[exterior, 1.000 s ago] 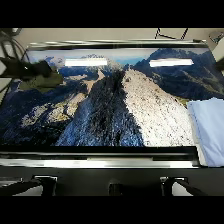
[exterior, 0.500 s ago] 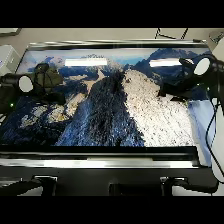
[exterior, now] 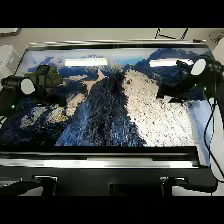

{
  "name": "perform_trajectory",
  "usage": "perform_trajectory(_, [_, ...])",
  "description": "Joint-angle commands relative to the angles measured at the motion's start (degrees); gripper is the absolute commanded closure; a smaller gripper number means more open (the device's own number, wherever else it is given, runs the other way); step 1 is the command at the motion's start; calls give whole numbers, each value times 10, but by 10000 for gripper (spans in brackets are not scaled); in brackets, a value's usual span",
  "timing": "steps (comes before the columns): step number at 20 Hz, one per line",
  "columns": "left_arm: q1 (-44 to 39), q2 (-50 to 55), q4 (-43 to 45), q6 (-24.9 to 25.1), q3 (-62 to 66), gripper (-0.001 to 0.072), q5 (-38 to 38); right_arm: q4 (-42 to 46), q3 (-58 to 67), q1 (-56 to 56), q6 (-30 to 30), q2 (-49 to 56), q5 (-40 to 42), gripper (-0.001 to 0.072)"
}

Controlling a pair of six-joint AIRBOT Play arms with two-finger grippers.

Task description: Fold the clothes and pants, and hang the long-sleeved shirts on hangers.

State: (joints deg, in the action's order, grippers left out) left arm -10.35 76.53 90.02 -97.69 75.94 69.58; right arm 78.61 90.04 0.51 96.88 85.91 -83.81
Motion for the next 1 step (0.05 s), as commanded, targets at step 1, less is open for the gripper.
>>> perform_trajectory(1, [0, 0, 0, 0, 0, -8, -1, 0, 0, -1, -1, 0, -1, 37])
